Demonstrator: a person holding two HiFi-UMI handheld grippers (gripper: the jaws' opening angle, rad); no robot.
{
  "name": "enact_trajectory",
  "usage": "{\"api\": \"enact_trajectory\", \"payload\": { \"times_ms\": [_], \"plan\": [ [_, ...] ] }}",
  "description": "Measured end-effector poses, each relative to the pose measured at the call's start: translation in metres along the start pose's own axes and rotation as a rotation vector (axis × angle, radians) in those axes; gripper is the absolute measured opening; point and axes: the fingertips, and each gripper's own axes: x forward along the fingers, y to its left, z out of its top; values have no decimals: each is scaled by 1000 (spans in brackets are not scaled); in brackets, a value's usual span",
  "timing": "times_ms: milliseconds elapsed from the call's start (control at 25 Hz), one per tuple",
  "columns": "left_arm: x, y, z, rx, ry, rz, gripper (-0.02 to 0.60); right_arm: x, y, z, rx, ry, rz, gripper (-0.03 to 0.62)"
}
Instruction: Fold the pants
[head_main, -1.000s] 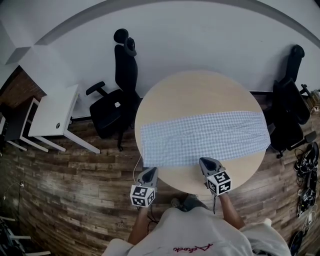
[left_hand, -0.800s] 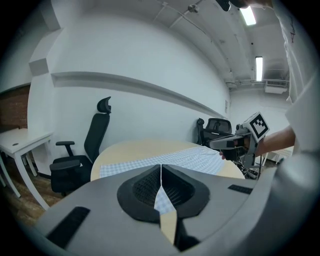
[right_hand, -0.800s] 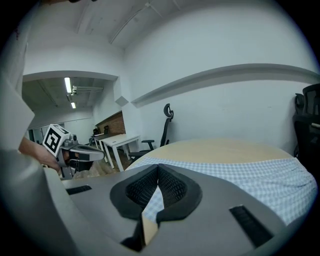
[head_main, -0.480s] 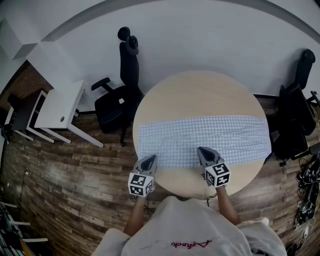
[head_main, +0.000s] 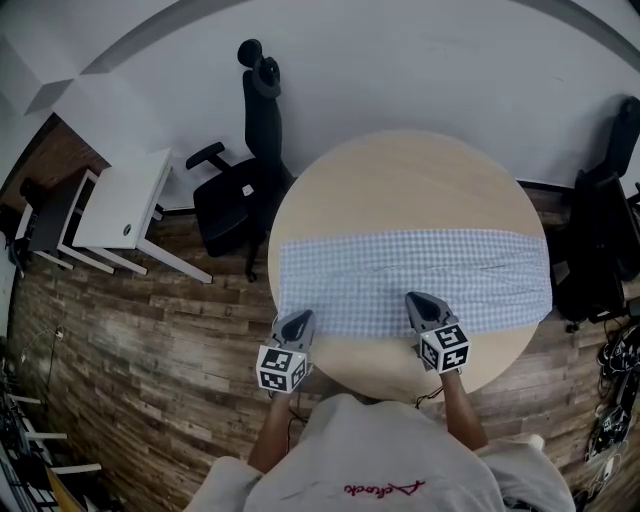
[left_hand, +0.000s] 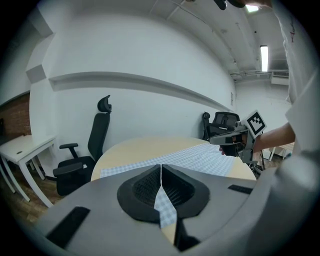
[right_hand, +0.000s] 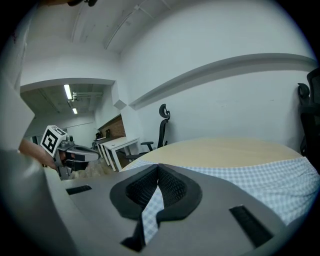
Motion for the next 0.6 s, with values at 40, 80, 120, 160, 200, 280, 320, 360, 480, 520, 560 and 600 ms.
{"api": "enact_trajectory", "payload": {
  "times_ms": [40, 80, 120, 160, 200, 280, 320, 360, 480, 520, 560, 600],
  "plan": [
    [3, 5, 0, -1, 2, -2, 35, 4, -2, 0, -2, 7, -4, 29],
    [7, 11, -1, -1, 4, -5, 35, 9, -5, 1, -5, 14, -8, 29],
    [11, 18, -1, -1, 7, -7, 35, 14, -7, 2, -8, 21, -12, 29],
    [16, 25, -2, -2, 12, -9, 35, 20, -10, 3, -12, 27, -17, 29],
    [21, 33, -3, -3, 18, -11, 35, 26, -14, 4, -15, 34, -24, 29],
    [34, 49, -2, -4, 34, -20, 35, 37, -23, 7, -23, 51, -40, 29],
    [40, 57, 0, -1, 40, -25, 35, 42, -27, 9, -30, 60, -48, 29],
    [46, 66, 2, 3, 46, -30, 35, 48, -32, 12, -40, 70, -56, 29],
    [62, 97, 7, 24, 64, -37, 35, 68, -47, 17, -76, 104, -73, 29],
    [69, 108, 8, 32, 72, -39, 35, 76, -52, 19, -90, 118, -77, 29],
    [75, 120, 8, 43, 82, -41, 35, 85, -58, 21, -105, 133, -78, 29],
    [81, 132, 9, 56, 94, -44, 35, 94, -62, 22, -120, 149, -79, 29]
  ]
}}
